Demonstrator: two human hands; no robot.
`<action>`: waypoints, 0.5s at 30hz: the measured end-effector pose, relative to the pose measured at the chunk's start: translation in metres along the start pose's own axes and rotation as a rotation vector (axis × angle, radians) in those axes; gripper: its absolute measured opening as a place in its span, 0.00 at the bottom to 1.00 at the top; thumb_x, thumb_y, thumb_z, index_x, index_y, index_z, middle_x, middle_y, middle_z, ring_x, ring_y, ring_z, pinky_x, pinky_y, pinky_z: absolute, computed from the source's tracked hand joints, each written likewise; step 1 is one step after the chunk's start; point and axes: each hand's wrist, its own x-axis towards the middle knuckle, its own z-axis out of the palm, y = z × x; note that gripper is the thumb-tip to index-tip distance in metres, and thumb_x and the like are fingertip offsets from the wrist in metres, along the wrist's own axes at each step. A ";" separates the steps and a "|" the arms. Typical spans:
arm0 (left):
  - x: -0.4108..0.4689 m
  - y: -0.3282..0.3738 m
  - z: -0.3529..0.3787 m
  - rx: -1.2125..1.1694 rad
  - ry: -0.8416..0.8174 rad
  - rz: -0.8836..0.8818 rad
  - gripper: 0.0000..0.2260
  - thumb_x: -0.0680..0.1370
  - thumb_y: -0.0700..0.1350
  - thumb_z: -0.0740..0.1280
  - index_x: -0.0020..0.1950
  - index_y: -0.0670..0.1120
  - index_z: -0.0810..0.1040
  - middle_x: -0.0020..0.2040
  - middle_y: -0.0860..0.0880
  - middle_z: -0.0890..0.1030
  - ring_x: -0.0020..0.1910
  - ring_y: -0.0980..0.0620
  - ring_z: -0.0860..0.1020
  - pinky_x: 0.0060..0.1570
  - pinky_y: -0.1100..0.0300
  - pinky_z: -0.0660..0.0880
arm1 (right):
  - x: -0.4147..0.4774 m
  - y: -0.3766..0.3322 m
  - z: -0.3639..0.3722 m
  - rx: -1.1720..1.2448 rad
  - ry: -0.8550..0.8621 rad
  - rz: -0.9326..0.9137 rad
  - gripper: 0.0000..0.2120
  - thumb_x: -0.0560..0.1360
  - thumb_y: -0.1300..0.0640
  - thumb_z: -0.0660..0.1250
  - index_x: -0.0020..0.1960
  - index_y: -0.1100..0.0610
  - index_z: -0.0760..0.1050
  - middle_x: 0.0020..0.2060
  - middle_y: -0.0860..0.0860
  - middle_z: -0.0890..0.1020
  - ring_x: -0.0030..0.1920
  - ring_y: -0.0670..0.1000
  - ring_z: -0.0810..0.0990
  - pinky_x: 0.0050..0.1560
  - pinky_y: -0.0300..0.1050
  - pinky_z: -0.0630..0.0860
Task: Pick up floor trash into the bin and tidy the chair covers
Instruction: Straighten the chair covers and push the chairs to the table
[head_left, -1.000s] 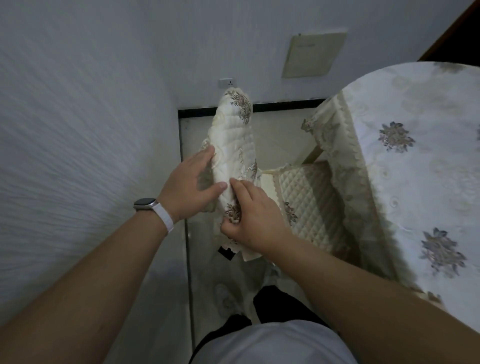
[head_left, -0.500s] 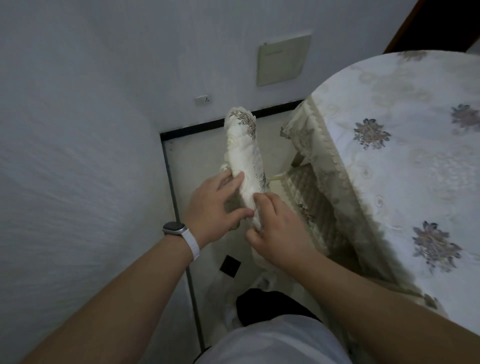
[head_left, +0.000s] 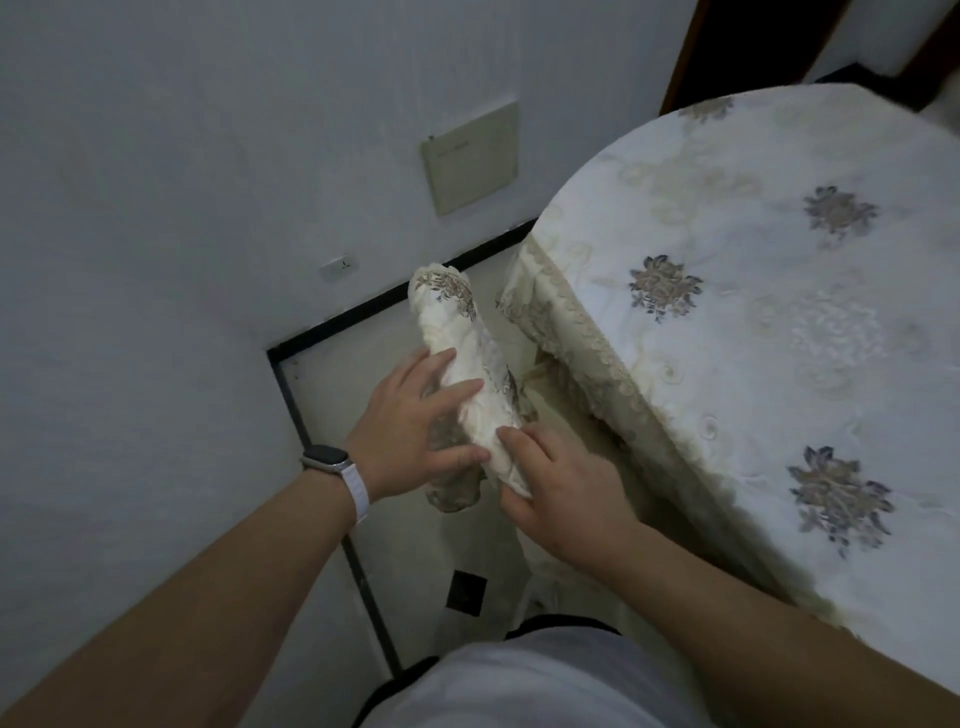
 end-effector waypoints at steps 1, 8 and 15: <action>0.008 -0.001 0.000 0.006 -0.015 0.022 0.35 0.70 0.74 0.61 0.71 0.56 0.73 0.76 0.44 0.66 0.76 0.39 0.59 0.71 0.39 0.62 | 0.000 0.005 -0.002 -0.001 -0.009 0.015 0.21 0.74 0.43 0.62 0.61 0.53 0.78 0.50 0.48 0.80 0.42 0.50 0.79 0.29 0.41 0.72; 0.061 -0.014 0.003 -0.032 -0.008 0.272 0.27 0.75 0.65 0.65 0.68 0.52 0.76 0.70 0.45 0.74 0.71 0.40 0.69 0.64 0.40 0.70 | -0.010 0.043 -0.009 -0.072 -0.015 0.201 0.19 0.70 0.46 0.68 0.58 0.51 0.78 0.50 0.48 0.81 0.42 0.52 0.80 0.28 0.43 0.74; 0.125 -0.031 0.017 -0.084 0.004 0.552 0.26 0.73 0.64 0.68 0.63 0.47 0.81 0.60 0.45 0.80 0.62 0.42 0.74 0.62 0.42 0.70 | -0.015 0.047 -0.013 -0.167 0.056 0.397 0.18 0.67 0.50 0.74 0.55 0.54 0.81 0.47 0.49 0.82 0.41 0.52 0.80 0.32 0.43 0.76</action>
